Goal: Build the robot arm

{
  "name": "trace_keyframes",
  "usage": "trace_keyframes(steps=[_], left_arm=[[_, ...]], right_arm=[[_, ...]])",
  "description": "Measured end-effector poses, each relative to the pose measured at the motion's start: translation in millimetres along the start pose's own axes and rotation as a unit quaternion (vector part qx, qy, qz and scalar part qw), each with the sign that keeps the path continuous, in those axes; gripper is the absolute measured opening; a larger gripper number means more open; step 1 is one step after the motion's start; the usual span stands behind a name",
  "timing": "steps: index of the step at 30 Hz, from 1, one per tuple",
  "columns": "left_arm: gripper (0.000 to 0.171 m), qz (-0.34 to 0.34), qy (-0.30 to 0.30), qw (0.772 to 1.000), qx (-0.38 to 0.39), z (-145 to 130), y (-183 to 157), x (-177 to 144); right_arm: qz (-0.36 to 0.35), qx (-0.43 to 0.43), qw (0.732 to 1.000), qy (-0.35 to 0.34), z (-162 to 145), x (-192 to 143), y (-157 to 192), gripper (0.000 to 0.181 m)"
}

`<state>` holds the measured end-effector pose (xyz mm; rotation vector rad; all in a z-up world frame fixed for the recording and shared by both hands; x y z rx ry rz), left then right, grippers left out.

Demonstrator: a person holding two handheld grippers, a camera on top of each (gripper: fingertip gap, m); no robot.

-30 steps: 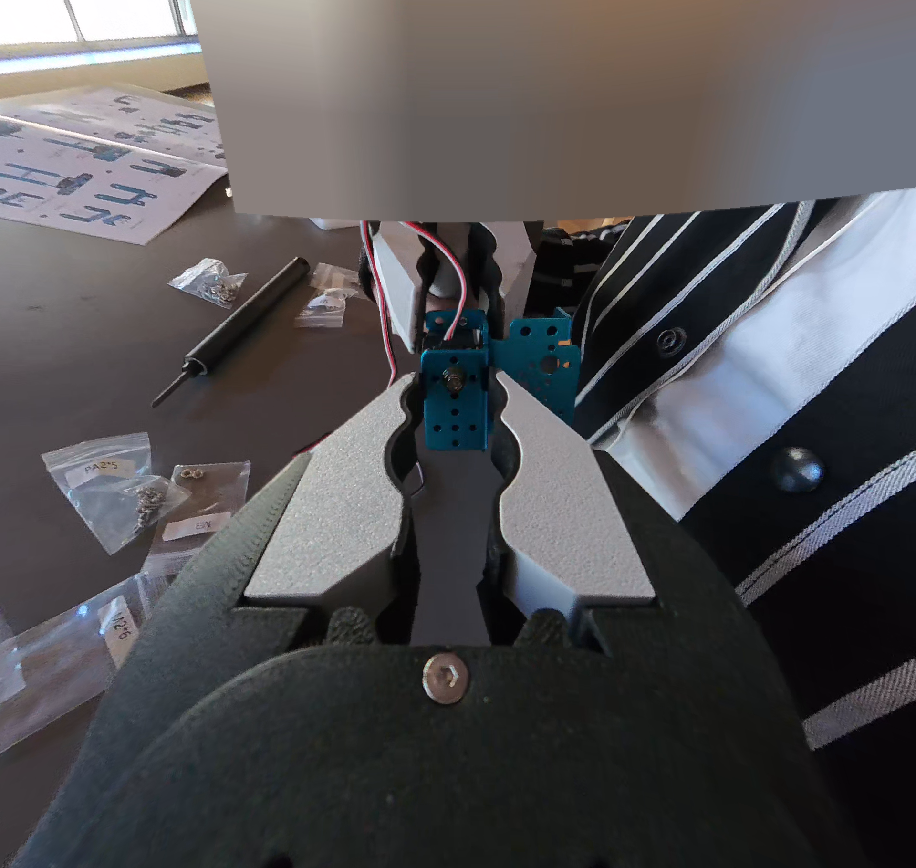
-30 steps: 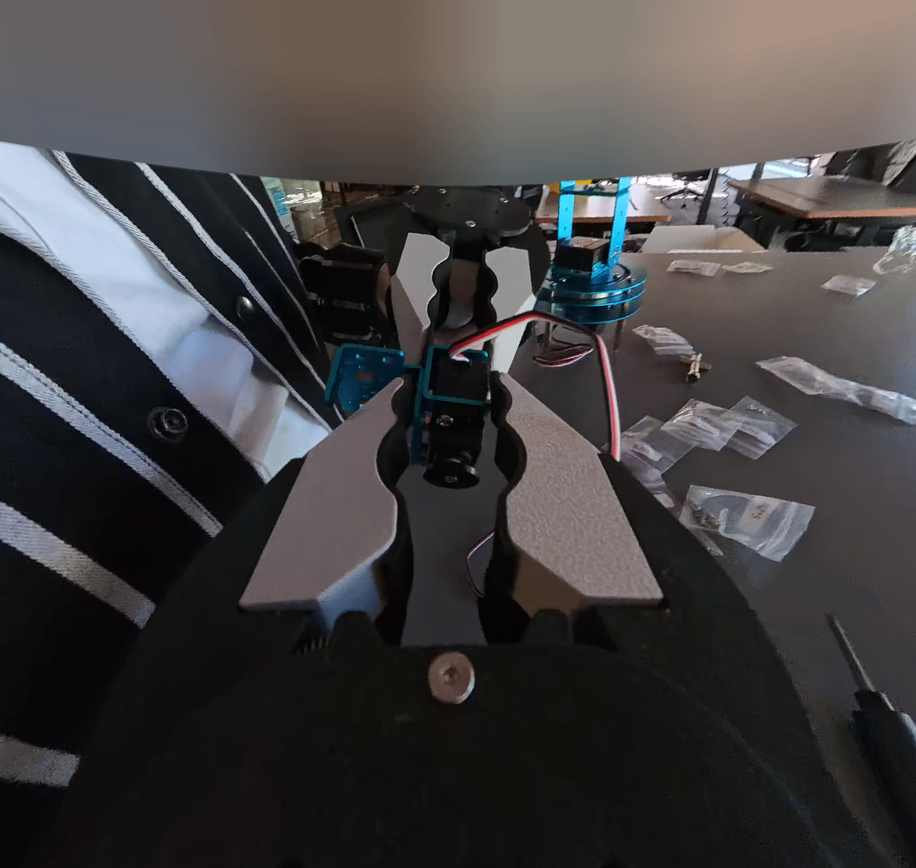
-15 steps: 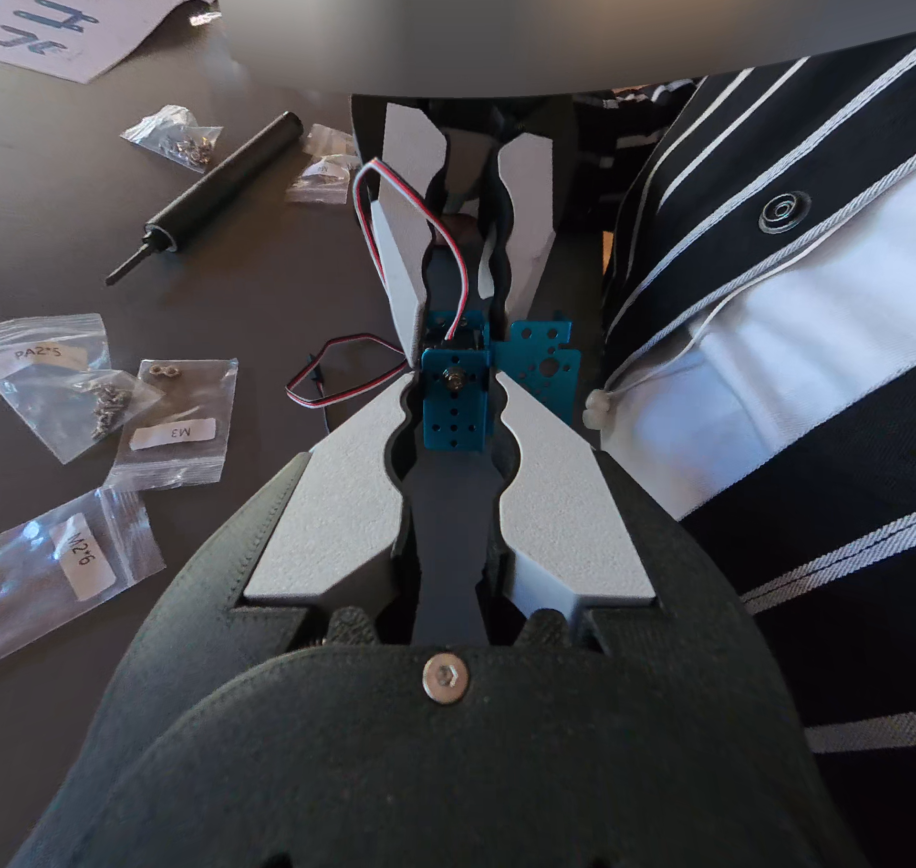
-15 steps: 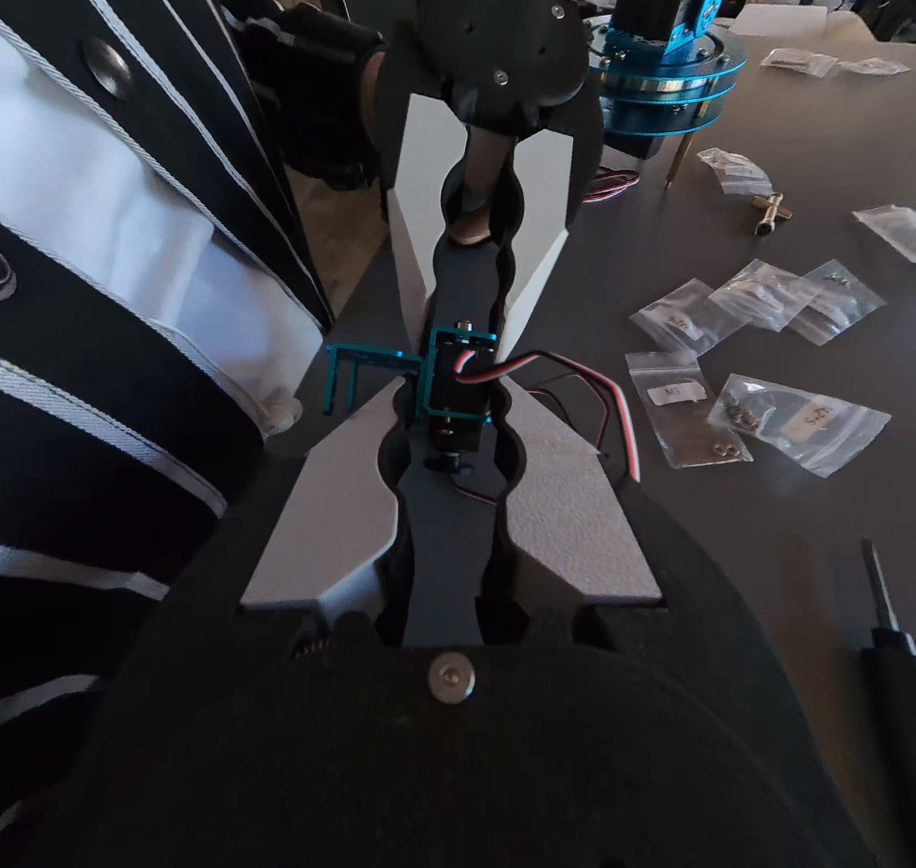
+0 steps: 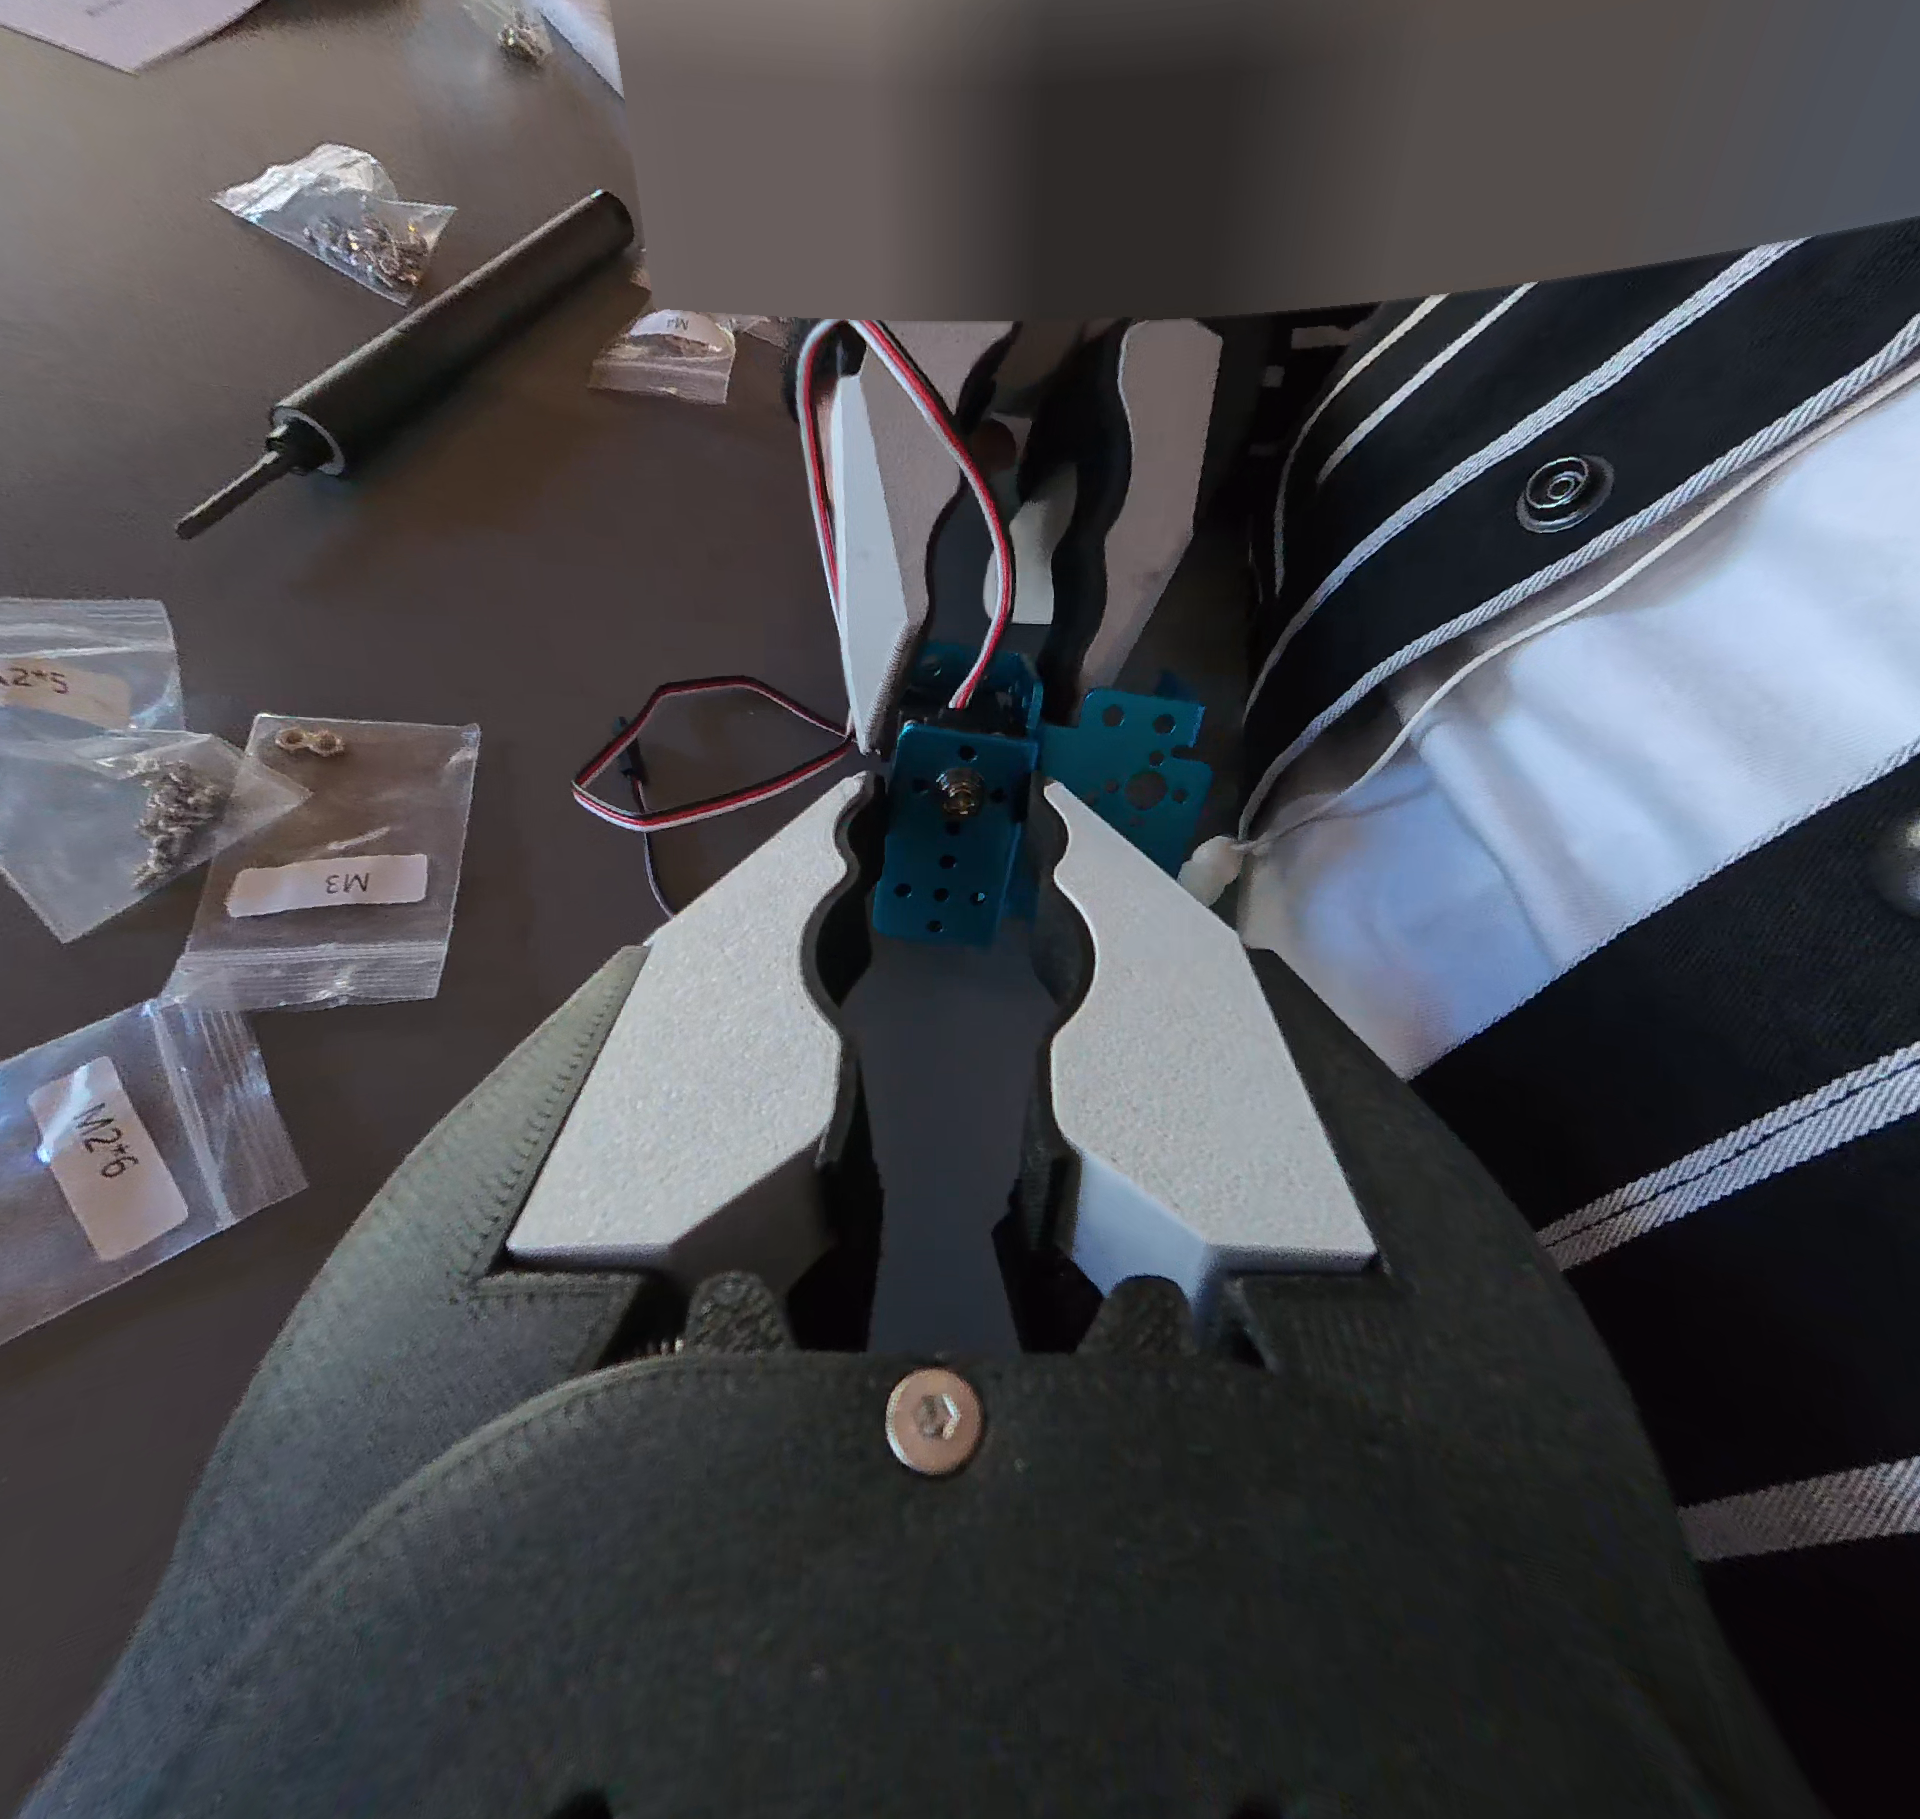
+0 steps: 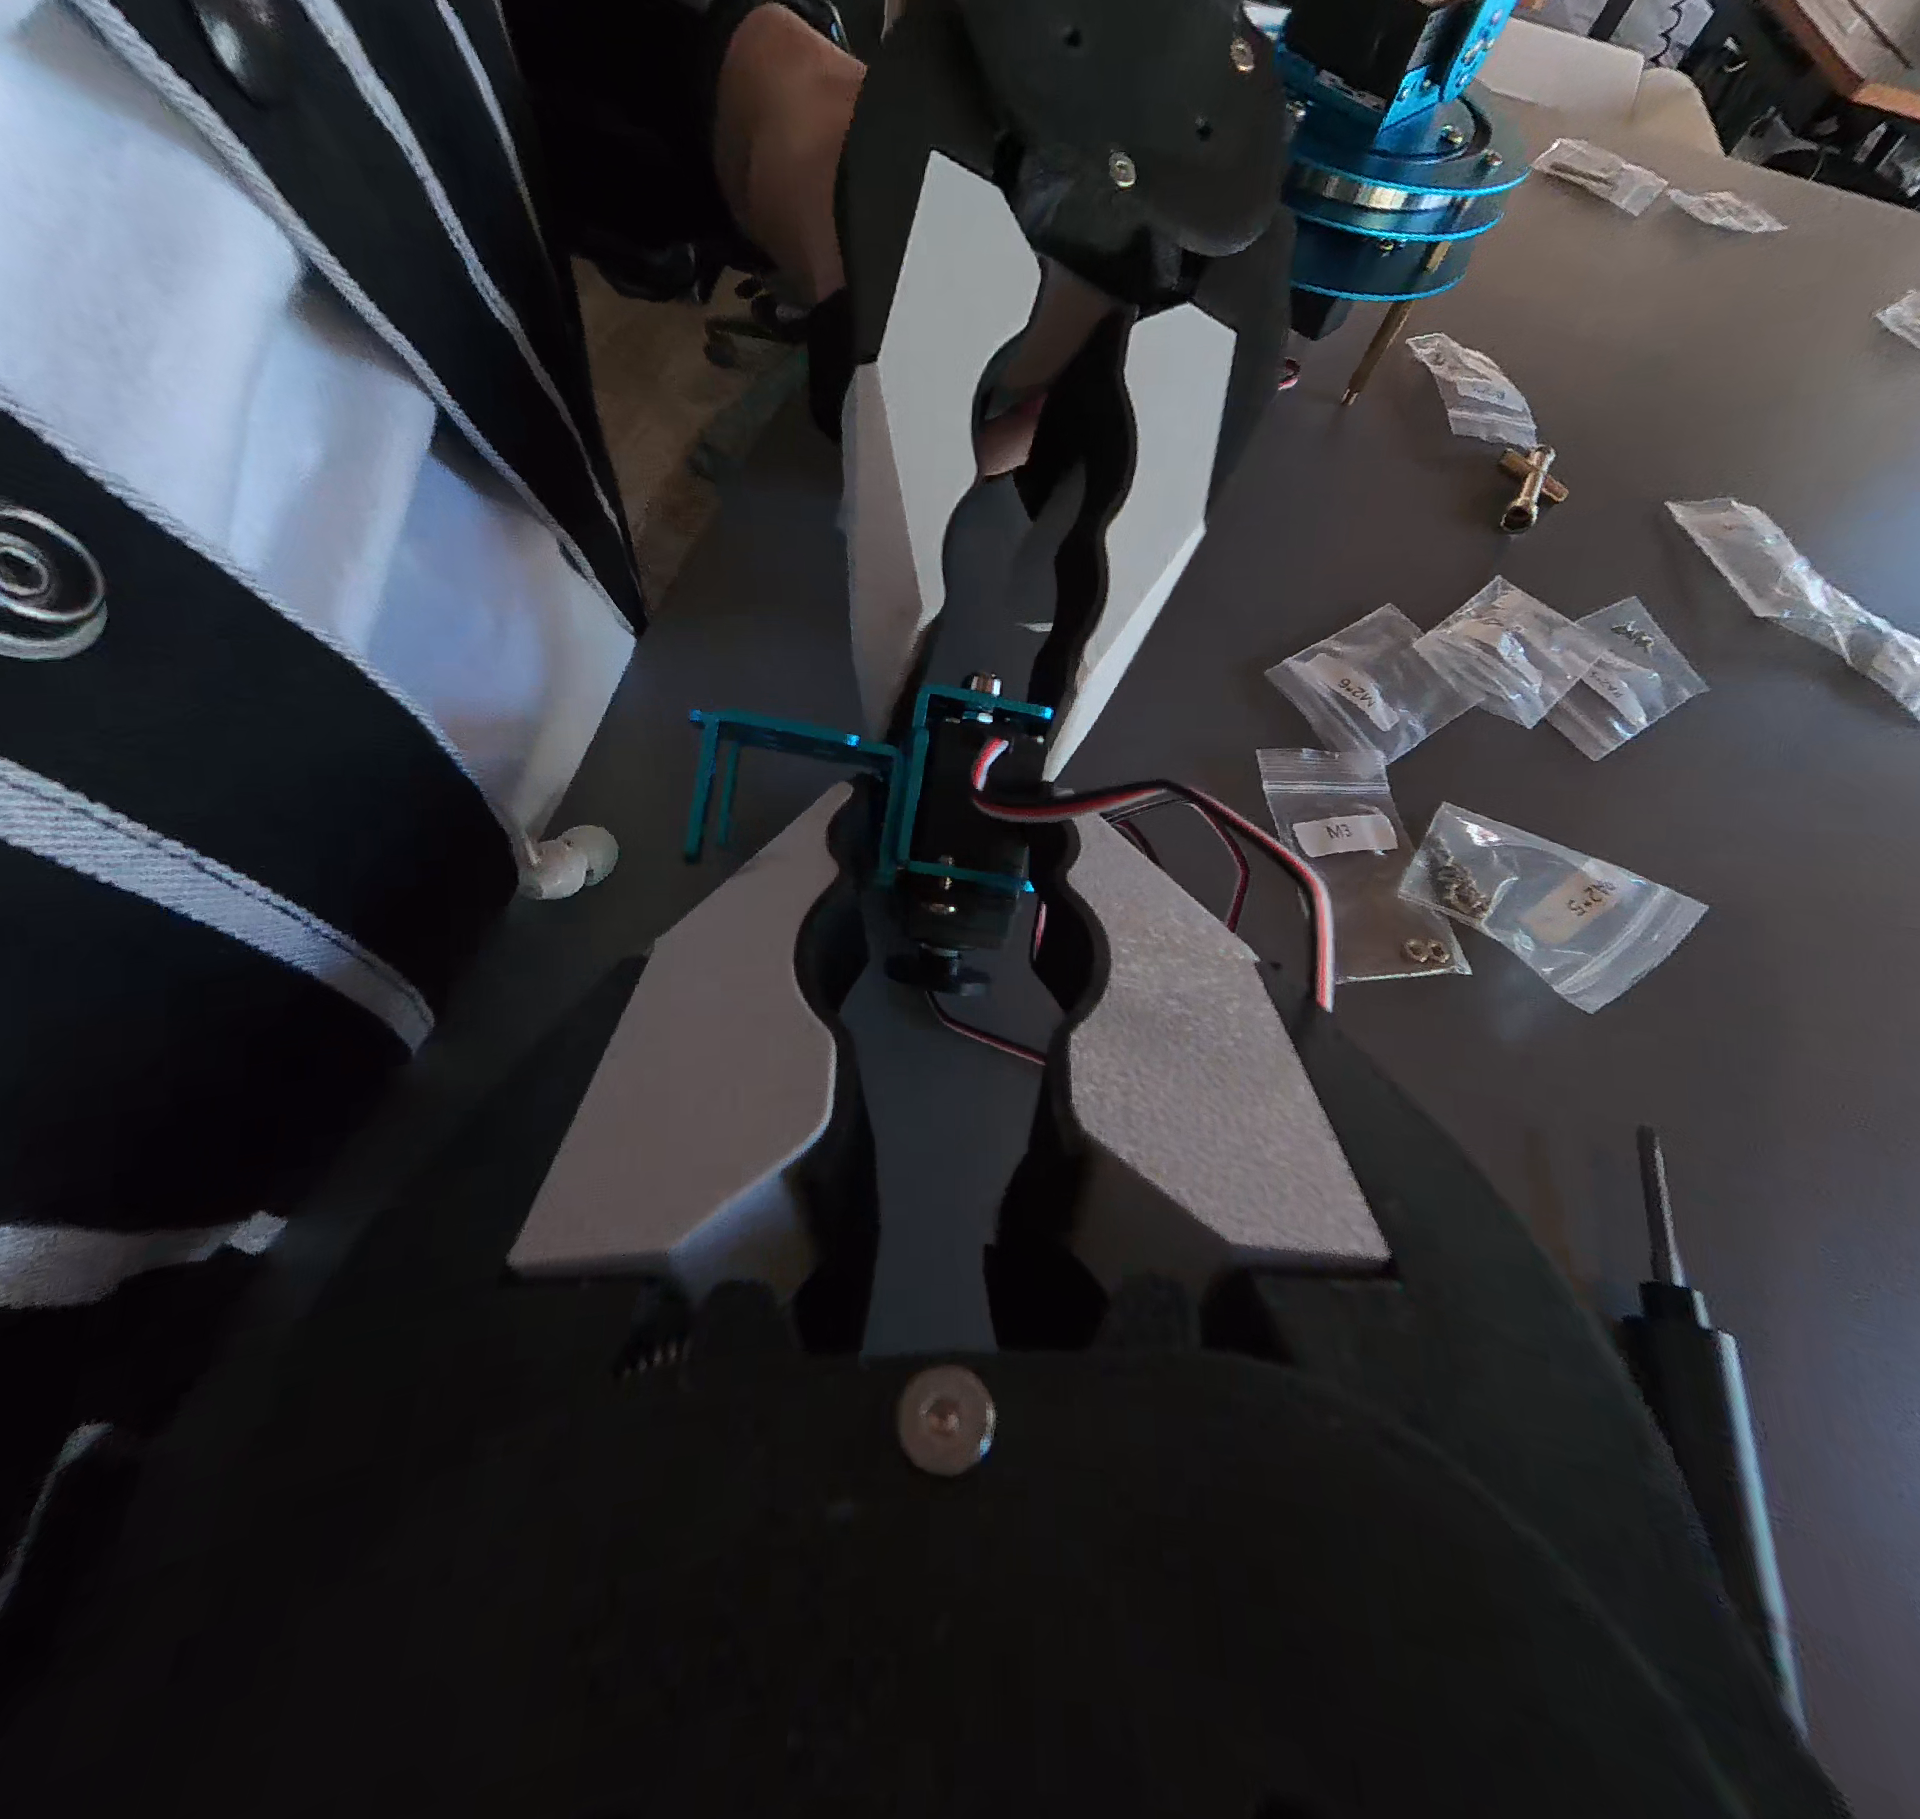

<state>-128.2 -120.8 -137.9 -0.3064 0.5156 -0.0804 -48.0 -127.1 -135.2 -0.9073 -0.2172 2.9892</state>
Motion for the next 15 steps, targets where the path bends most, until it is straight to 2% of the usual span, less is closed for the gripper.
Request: trace_keyframes(steps=[5, 7, 10, 12, 15], left_arm=[[0.026, -0.001, 0.004, 1.0, 0.0, 0.1, -1.2, 2.0], [0.026, 0.021, 0.005, 1.0, 0.005, 1.5, 0.6, 1.3], [0.025, 0.048, 0.013, 0.999, -0.008, 5.3, 3.4, 2.3], [0.025, 0.071, 0.013, 0.997, -0.008, 7.5, 4.2, 4.7], [0.025, 0.114, 0.019, 0.993, 0.008, 10.4, 2.3, 9.4]], right_arm=[[-0.011, -0.029, 1.0, 0.003, -0.6, -0.9, 2.6, 0.028], [-0.014, -0.019, 1.0, -0.002, -1.6, -0.5, -0.6, 0.028], [0.009, 0.074, 0.997, -0.015, -5.7, -1.0, -9.4, 0.03], [-0.004, 0.14, 0.99, 0.009, -12.5, -7.5, -19.7, 0.047], [0.011, 0.268, 0.963, 0.016, -22.3, -24.0, -25.0, 0.048]])
Point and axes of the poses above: each gripper's, where its closed fingertips meet, x out along the fingers, z out of its top, y = z × x across the jaws, the point moved 5 cm from there along -x, back along the fingers, and after that the axes turned 5 degrees about y, right-handed, at the moved point
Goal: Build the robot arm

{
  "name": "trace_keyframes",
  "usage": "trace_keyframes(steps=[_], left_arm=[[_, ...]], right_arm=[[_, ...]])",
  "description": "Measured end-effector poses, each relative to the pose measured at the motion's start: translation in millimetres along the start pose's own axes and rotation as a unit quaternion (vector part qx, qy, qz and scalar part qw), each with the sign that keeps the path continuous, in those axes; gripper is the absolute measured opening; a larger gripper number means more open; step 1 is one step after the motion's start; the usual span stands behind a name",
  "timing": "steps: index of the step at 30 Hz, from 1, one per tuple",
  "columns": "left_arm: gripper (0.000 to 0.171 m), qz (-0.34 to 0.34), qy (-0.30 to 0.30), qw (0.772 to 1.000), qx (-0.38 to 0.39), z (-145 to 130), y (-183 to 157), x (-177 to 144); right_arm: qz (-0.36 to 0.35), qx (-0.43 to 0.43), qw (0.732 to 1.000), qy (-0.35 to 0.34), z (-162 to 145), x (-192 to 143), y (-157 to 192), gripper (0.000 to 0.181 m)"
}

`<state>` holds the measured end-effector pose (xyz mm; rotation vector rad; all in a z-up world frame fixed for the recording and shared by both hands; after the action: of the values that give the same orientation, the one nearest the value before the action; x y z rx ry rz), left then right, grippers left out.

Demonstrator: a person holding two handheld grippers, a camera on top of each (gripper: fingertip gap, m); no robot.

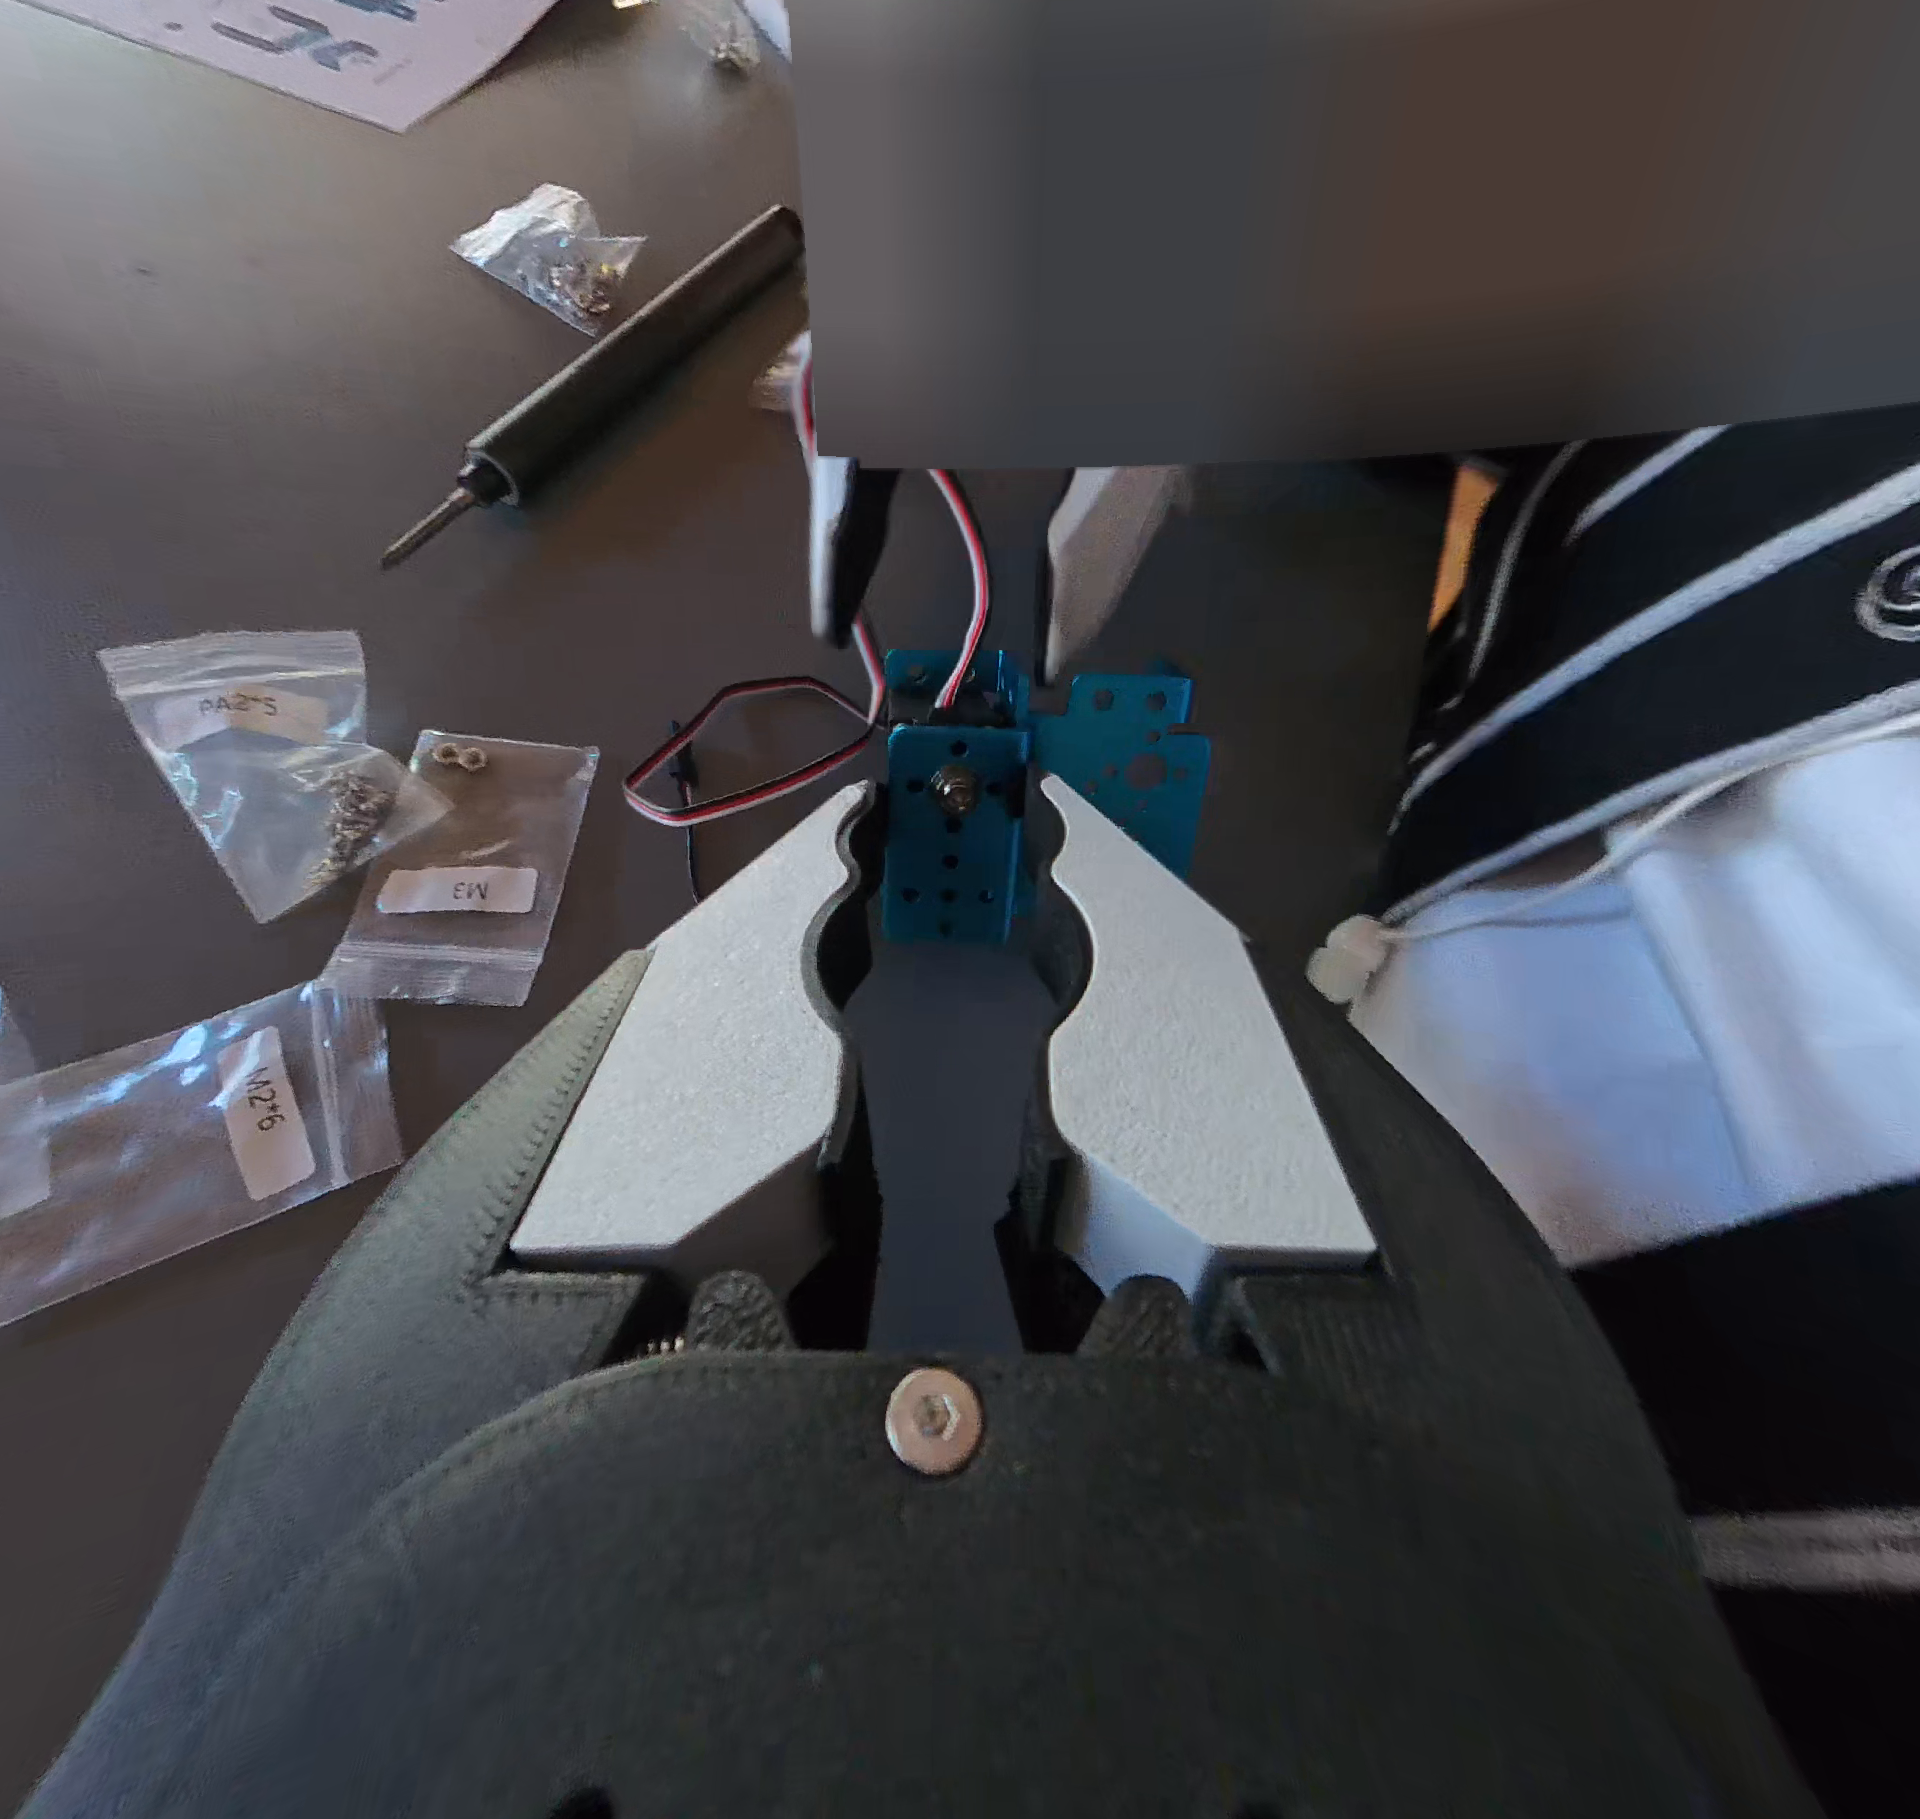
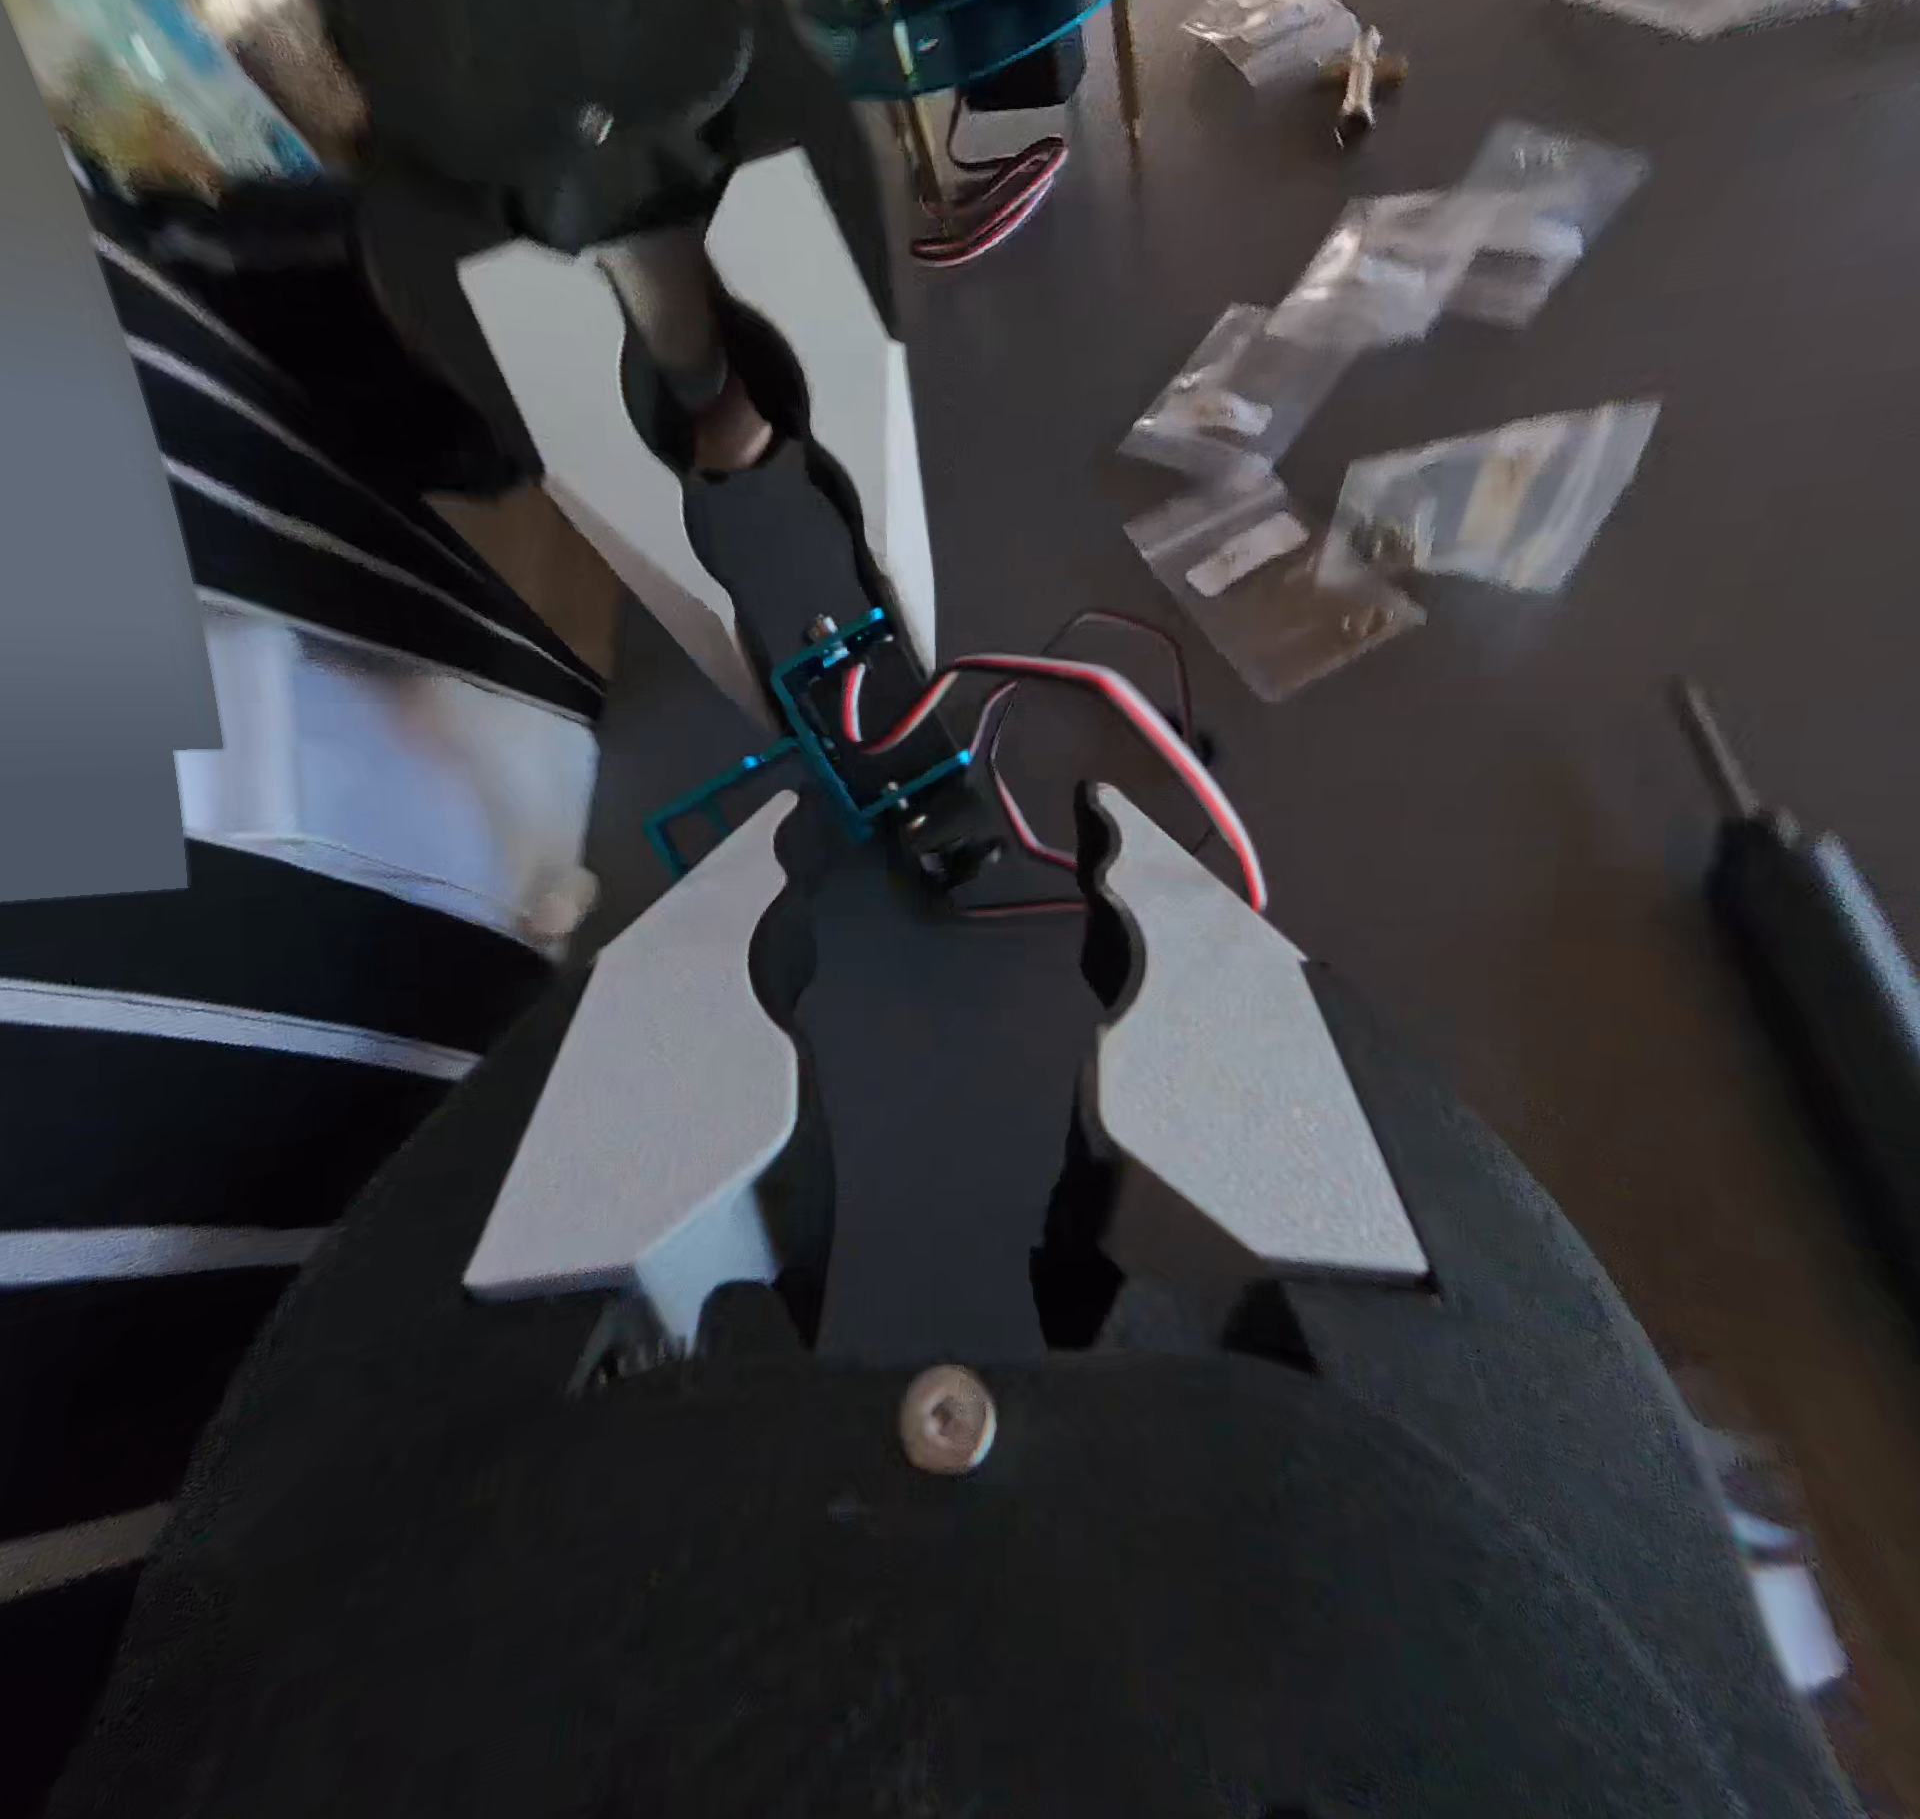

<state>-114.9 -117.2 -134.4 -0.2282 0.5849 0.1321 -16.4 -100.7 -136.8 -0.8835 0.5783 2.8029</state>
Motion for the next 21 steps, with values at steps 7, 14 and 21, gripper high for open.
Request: trace_keyframes(steps=[7, 14, 21], left_arm=[[0.024, 0.103, -0.009, 0.995, 0.0, 1.9, -6.3, 3.9], [0.024, 0.157, -0.015, 0.987, 0.015, 2.4, -14.8, 2.4], [0.024, 0.21, -0.027, 0.974, 0.075, 1.7, -26.8, -0.1]], right_arm=[[0.021, 0.237, 0.97, -0.042, -4.1, -13.7, 1.4, 0.064], [0.038, 0.301, 0.953, -0.016, -3.7, 6.2, 13.9, 0.063], [0.023, 0.291, 0.955, -0.045, 1.4, 8.6, 17.2, 0.056]])
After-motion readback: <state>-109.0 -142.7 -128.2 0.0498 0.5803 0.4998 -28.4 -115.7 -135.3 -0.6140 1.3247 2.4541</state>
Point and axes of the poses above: each gripper's, where its closed fingertips meet, x out along the fingers, z out of its top, y = z × x across the jaws, the point moved 5 cm from there along -x, back along the fingers, and after that the axes turned 5 degrees about y, right-handed, at the moved point
